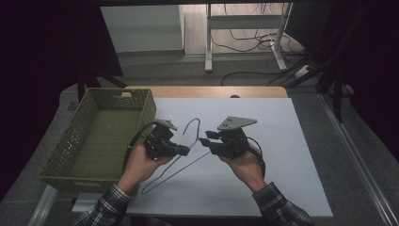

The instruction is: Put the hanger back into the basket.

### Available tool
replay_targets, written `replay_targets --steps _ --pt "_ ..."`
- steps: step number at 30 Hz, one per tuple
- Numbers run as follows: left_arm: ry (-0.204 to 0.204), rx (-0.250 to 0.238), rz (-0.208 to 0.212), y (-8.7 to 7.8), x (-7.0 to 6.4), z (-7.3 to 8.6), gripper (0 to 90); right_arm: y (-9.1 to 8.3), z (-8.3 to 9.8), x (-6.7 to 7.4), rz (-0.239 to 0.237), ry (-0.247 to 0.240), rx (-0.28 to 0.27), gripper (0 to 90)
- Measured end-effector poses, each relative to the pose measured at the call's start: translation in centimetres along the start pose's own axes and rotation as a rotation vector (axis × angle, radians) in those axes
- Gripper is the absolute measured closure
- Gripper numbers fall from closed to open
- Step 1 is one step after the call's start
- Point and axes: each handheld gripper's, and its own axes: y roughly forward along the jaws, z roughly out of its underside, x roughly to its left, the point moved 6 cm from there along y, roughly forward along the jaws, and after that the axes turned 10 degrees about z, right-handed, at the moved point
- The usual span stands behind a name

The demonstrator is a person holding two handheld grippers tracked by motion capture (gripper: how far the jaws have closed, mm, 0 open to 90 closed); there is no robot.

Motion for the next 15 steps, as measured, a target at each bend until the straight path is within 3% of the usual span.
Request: replay_targets --steps 11,15 --pt "-0.008 -0.091 -0.060 -6.4 0.3 -1.6 87.7 -3.4 2.1 -2.4 0.005 0.065 0.029 43.9" --pt "-0.002 -0.115 -0.091 -8.5 0.6 -1.8 87.7 -4.4 3.2 -3.2 0.016 0.064 0.047 35.5"
